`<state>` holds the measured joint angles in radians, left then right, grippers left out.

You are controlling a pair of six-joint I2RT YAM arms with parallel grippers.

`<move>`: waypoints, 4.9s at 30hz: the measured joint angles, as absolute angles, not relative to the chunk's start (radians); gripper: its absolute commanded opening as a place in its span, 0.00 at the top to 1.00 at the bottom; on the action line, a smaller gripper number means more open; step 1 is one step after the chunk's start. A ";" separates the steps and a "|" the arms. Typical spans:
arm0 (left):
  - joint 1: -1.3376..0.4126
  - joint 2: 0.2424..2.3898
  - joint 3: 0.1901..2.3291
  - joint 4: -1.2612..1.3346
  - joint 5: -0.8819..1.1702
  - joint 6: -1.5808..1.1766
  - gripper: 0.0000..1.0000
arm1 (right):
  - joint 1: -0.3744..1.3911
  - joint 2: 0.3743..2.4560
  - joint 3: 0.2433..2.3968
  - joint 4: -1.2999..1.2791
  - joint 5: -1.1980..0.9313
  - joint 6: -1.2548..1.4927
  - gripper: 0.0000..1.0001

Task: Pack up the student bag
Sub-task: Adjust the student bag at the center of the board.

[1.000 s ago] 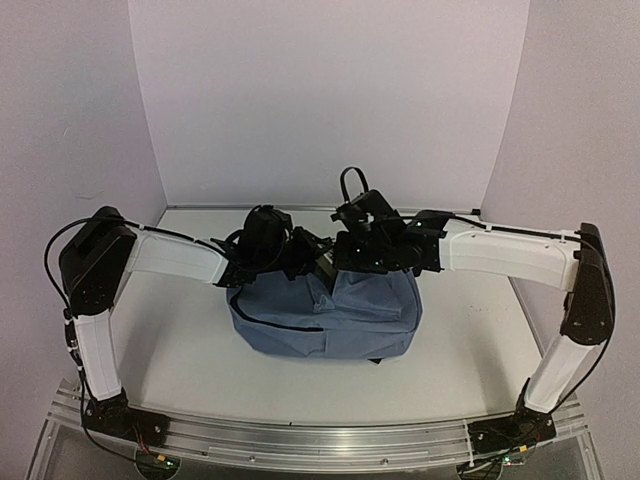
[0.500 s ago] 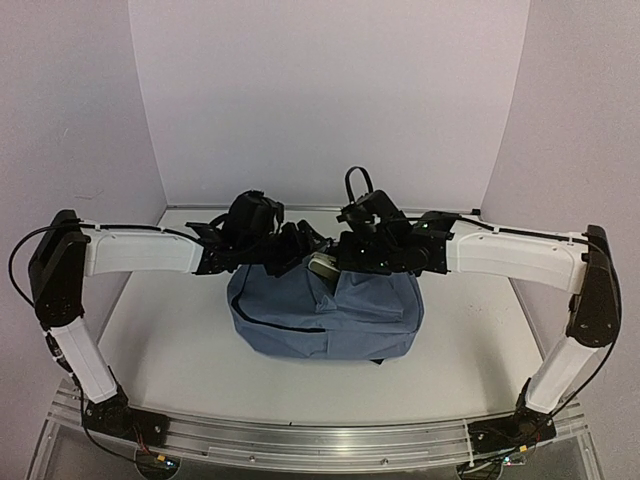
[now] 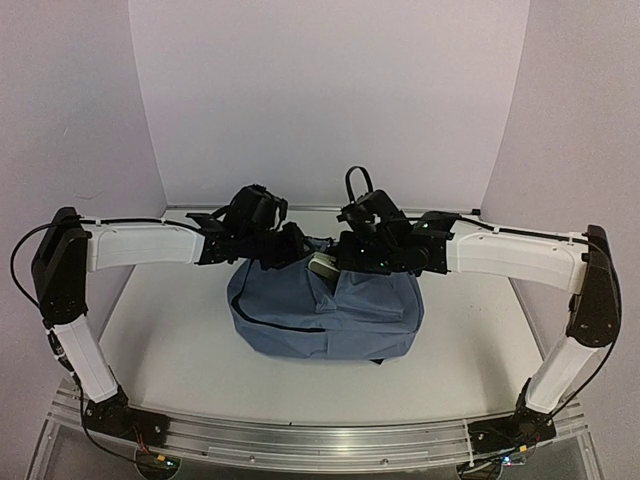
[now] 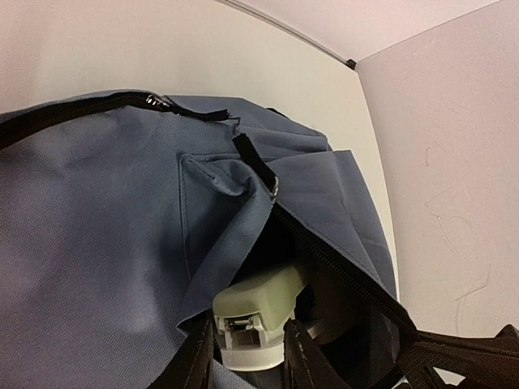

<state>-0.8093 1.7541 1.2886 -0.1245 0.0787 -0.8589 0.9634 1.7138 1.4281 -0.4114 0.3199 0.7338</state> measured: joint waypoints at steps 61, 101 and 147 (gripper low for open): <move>-0.957 1.746 1.255 0.018 0.282 -0.824 0.60 | 0.949 1.692 1.410 -0.458 0.353 0.730 1.00; -0.899 1.927 1.445 -0.154 0.186 -0.797 1.00 | 0.947 1.692 1.389 -0.428 0.305 0.730 1.00; -0.909 1.720 1.108 0.060 0.181 -0.919 1.00 | 0.959 1.640 1.255 -0.203 0.083 0.783 0.42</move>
<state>-0.9086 1.7205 1.1077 0.0598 0.1812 -0.9193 0.9589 1.6396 1.2552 -0.2025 0.0827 0.7835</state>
